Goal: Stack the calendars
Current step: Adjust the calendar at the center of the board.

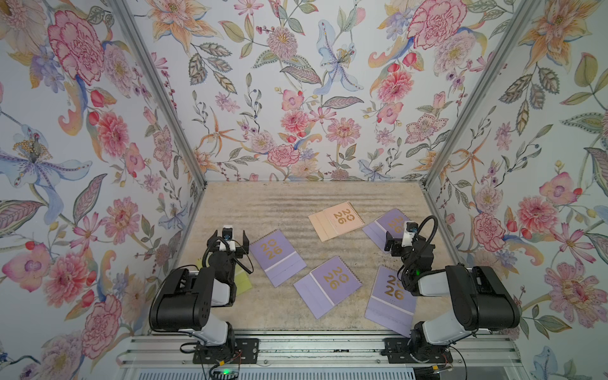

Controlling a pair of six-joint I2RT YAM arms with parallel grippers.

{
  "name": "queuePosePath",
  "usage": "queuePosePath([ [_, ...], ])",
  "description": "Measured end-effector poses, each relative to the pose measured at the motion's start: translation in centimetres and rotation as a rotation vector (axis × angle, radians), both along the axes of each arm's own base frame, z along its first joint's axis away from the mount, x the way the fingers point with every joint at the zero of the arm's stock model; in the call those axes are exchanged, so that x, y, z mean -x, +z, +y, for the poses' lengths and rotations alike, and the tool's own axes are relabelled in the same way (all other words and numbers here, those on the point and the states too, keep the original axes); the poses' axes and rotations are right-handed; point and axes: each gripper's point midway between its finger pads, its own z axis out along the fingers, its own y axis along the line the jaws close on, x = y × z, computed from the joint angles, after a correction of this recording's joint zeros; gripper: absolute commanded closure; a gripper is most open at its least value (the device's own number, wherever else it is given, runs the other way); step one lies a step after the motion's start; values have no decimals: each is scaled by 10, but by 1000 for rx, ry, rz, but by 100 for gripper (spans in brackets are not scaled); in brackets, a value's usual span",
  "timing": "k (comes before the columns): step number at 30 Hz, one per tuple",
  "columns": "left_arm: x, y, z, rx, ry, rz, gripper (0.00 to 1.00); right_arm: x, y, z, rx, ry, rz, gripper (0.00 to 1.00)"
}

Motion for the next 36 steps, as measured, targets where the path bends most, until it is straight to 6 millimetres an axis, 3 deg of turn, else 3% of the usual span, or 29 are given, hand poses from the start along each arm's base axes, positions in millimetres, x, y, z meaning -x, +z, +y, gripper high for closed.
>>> queuePosePath([
  [3, 0, 0, -1, 0, -4, 2, 0, 1, 16, -6, -12, -37, 24, 1],
  [6, -2, 10, -4, -10, -9, 11, 0, -4, 69, -11, -28, -104, -28, 1],
  [10, -13, 61, -18, -17, -2, -54, 0, 5, 125, 22, -23, -125, -67, 1],
  [13, -28, 99, -39, 1, -3, -59, 0, 19, 131, 48, -74, -117, 22, 1],
  [16, -37, 119, -72, 19, -26, -18, 1, 35, 120, 63, -151, -138, 153, 1],
  [21, -38, 117, -136, 64, -115, 128, 7, 74, 78, 109, -277, -91, 412, 1],
  [24, -33, 98, -167, 87, -163, 229, 15, 103, 47, 137, -350, -72, 577, 1],
  [29, -14, 43, -216, 127, -255, 423, 32, 147, 14, 178, -466, -32, 747, 1],
  [33, 6, 5, -247, 156, -318, 558, 51, 172, -19, 185, -548, -67, 853, 1],
  [36, 17, -12, -261, 186, -343, 622, 62, 187, -39, 184, -592, -98, 903, 1],
])
